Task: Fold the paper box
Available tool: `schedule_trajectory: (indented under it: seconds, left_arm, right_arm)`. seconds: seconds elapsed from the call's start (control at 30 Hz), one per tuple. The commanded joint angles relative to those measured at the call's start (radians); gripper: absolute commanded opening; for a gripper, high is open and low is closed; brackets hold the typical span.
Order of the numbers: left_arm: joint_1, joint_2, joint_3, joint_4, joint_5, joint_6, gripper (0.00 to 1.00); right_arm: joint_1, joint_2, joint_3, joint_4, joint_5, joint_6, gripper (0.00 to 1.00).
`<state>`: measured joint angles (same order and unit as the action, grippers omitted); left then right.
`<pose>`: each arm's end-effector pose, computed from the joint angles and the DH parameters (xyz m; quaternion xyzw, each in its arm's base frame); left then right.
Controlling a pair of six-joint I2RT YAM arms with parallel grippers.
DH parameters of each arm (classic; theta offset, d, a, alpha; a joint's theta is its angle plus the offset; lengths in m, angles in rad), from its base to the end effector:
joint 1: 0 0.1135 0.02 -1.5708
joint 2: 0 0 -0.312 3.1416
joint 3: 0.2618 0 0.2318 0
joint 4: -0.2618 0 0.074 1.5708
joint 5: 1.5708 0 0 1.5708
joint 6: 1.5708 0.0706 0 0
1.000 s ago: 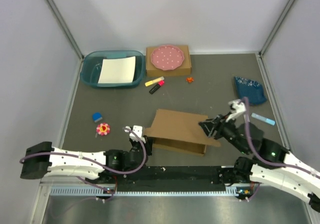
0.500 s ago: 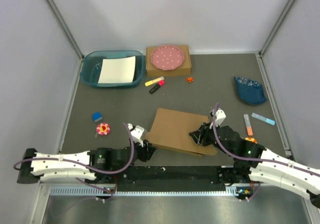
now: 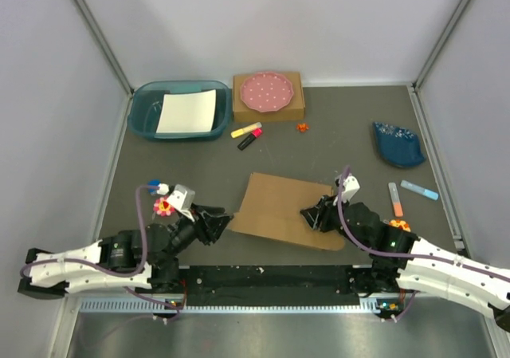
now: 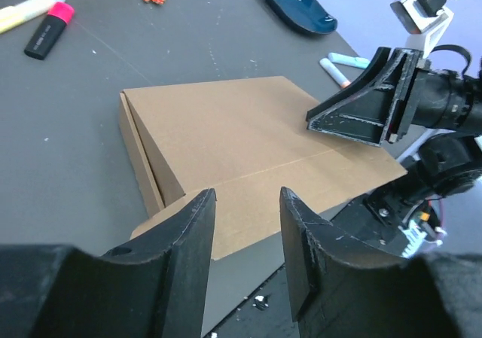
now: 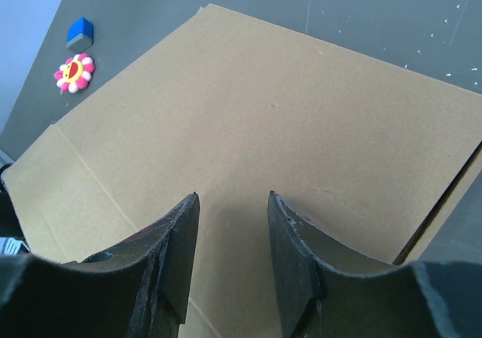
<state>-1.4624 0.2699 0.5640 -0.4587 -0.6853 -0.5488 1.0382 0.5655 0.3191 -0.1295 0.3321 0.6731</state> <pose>0.0491 -0.0380 0.2979 0.1220 0.7406 -0.3770 0.5426 0.0804 0.0911 0.2326 -0.0566 0.8187 0.3293 0.4670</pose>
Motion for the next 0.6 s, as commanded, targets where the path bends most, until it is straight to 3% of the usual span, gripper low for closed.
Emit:
schedule_trajectory:
  seconds: [0.0, 0.23, 0.47, 0.57]
  left_arm:
    - [-0.004, 0.090, -0.049, 0.150, -0.051, 0.093, 0.46]
    - [0.013, 0.297, -0.116, 0.270, -0.158, 0.001, 0.47]
    - [0.253, 0.400, -0.202, 0.420, 0.047, -0.051, 0.49]
    - [0.287, 0.443, -0.233, 0.509, 0.127, -0.030, 0.47]
  right_arm:
    - [0.010, 0.039, -0.063, -0.021, -0.024, 0.019, 0.42]
    - [0.008, -0.003, -0.124, -0.038, -0.042, 0.052, 0.41]
    - [0.008, -0.009, -0.149, -0.067, -0.065, 0.077, 0.41]
    - [0.008, -0.010, -0.129, -0.082, -0.061, 0.080, 0.41]
